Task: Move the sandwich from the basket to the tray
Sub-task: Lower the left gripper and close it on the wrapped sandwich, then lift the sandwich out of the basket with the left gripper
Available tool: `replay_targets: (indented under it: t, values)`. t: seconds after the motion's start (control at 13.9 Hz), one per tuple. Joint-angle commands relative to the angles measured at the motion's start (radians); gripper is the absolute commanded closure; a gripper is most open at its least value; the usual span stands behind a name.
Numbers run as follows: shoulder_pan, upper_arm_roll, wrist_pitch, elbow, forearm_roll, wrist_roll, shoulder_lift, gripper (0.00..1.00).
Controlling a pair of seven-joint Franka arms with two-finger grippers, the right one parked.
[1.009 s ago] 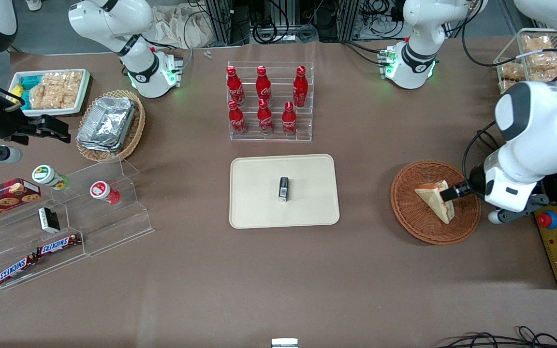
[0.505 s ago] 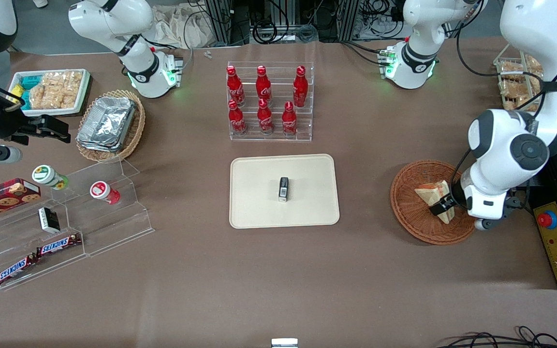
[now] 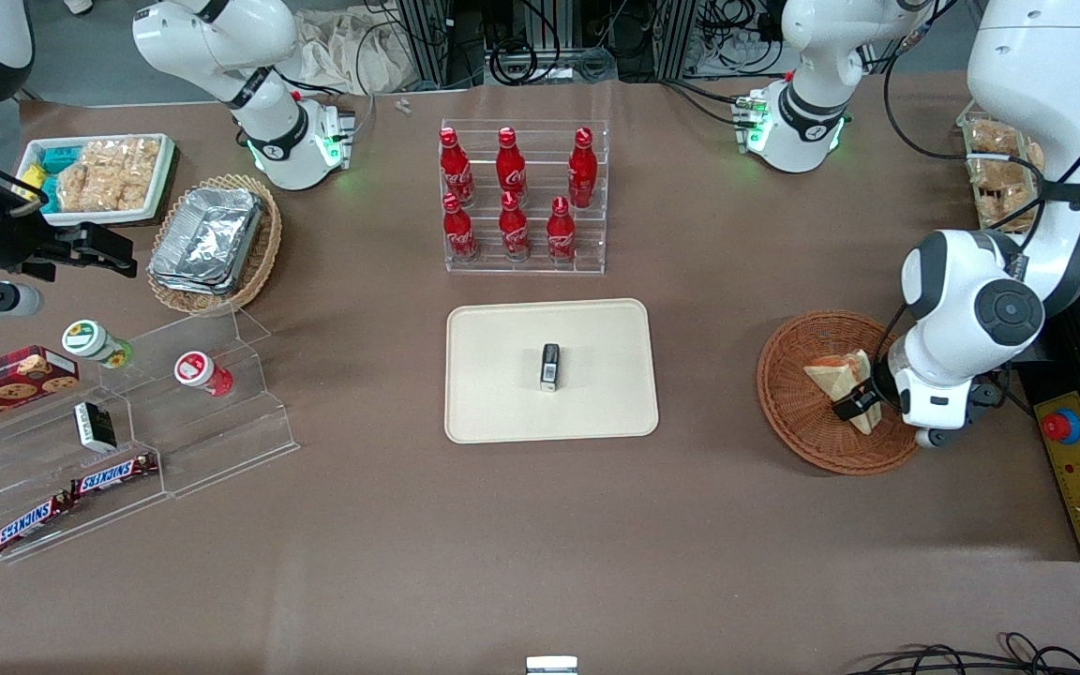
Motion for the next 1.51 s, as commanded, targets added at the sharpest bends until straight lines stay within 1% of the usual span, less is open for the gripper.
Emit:
replay_targets:
  t: [0.0,0.07,0.14,0.22,0.29,0.36,0.43,0.65,0.79,0.86,0.94,1.01,1.23,1.44]
  values:
    - [0.004,-0.003,0.04,-0.026,0.03,-0.061,0.011,0.0]
    - [0.001,-0.003,0.04,-0.024,0.03,-0.08,0.025,0.0]
    - [0.0,-0.004,0.047,-0.018,0.03,-0.091,0.04,0.05]
    - [-0.005,-0.004,0.062,-0.017,0.03,-0.11,0.052,0.31]
    - [-0.008,-0.004,0.073,-0.014,0.031,-0.148,0.061,0.66]
    - [-0.008,-0.004,0.074,-0.013,0.04,-0.156,0.065,0.93]
    - [-0.009,-0.004,0.074,-0.017,0.068,-0.162,0.063,1.0]
    - [-0.009,-0.004,0.07,-0.021,0.106,-0.185,0.06,1.0]
    - [-0.005,-0.006,0.051,-0.003,0.106,-0.182,0.051,1.0]
    - [-0.006,-0.006,0.015,0.011,0.106,-0.183,0.042,1.0]
    - [-0.008,-0.008,-0.03,0.022,0.106,-0.182,0.04,0.75]
    - [-0.009,-0.009,-0.042,0.028,0.106,-0.179,0.042,0.01]
    - [-0.009,-0.011,-0.05,0.04,0.106,-0.183,0.039,0.0]
    - [-0.026,-0.014,-0.139,0.054,0.106,-0.186,0.022,0.0]
